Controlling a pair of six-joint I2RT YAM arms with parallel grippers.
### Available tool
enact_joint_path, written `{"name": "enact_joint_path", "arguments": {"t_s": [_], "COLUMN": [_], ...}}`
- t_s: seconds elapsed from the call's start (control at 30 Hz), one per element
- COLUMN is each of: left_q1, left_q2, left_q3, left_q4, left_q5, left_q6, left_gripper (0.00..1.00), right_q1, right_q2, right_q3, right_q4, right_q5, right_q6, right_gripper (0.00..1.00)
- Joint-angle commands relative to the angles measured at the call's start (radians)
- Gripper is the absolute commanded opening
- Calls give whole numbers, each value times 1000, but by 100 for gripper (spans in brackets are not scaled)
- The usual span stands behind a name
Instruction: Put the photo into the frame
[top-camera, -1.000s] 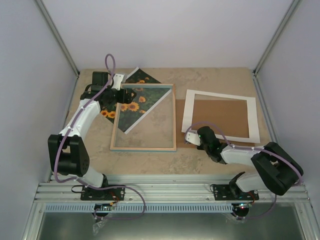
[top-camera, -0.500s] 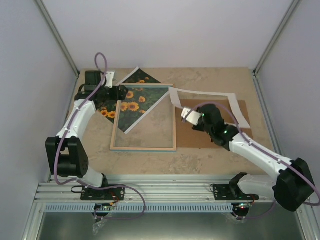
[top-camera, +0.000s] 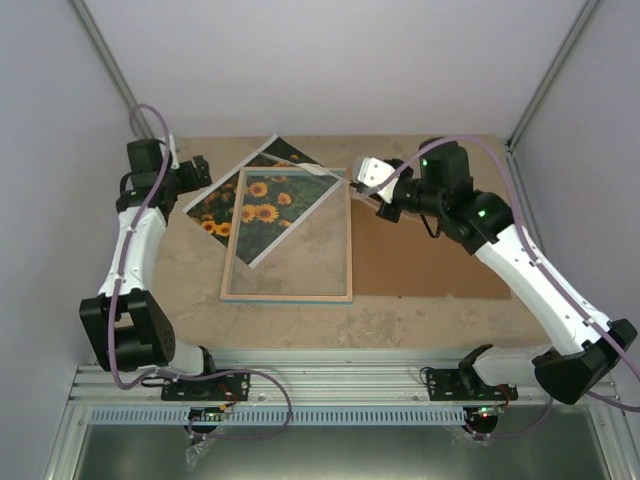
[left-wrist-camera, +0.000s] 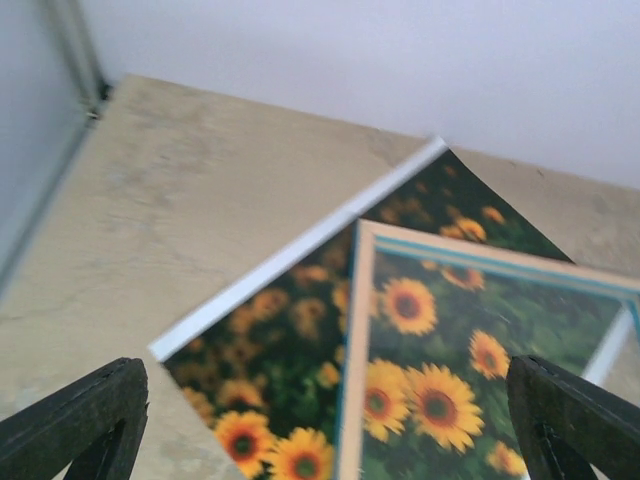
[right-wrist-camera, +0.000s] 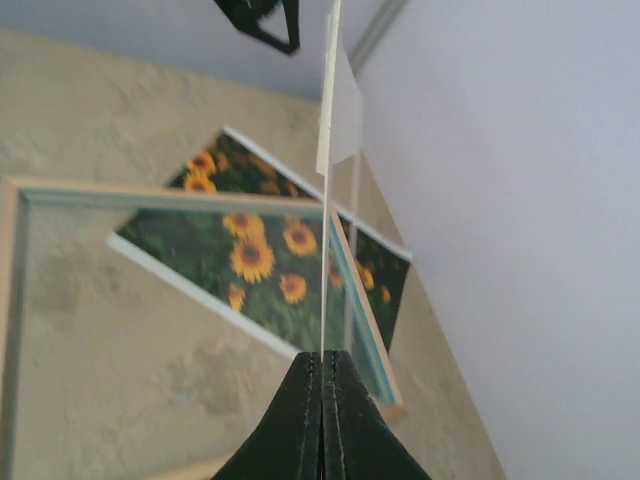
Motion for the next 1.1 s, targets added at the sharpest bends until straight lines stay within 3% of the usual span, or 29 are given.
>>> {"name": "enact_joint_path", "arguments": {"t_s": [0.0, 0.3, 0.4, 0.5, 0.63, 0.83, 1.07], "left_q1": [74, 230, 244, 277, 311, 311, 310], "left_q2": [-43, -34, -23, -15, 7, 18, 30], "left_q3": [8, 42, 66, 85, 103, 93, 74], "left_q4": [42, 78, 71, 74, 64, 72, 82], "left_q5": [-111, -56, -66, -53, -20, 2, 14], "left_q6": [-74, -215, -217, -230, -245, -240, -233], "left_gripper": [99, 99, 100, 99, 99, 99, 99], "right_q1": [-2, -15, -43, -83, -138, -249, -291], "right_q2": [35, 202, 261, 318, 363, 513, 726], "right_q3": [142, 357, 369, 273, 65, -85, -25], "right_q4": [-101, 1, 125, 339, 655, 904, 897], "right_q5": [-250, -590, -691, -769, -723, -640, -635], "right_q6": [55, 340, 502, 746, 993, 1235, 1203], "right_gripper": [1, 1, 0, 1, 1, 1, 0]}}
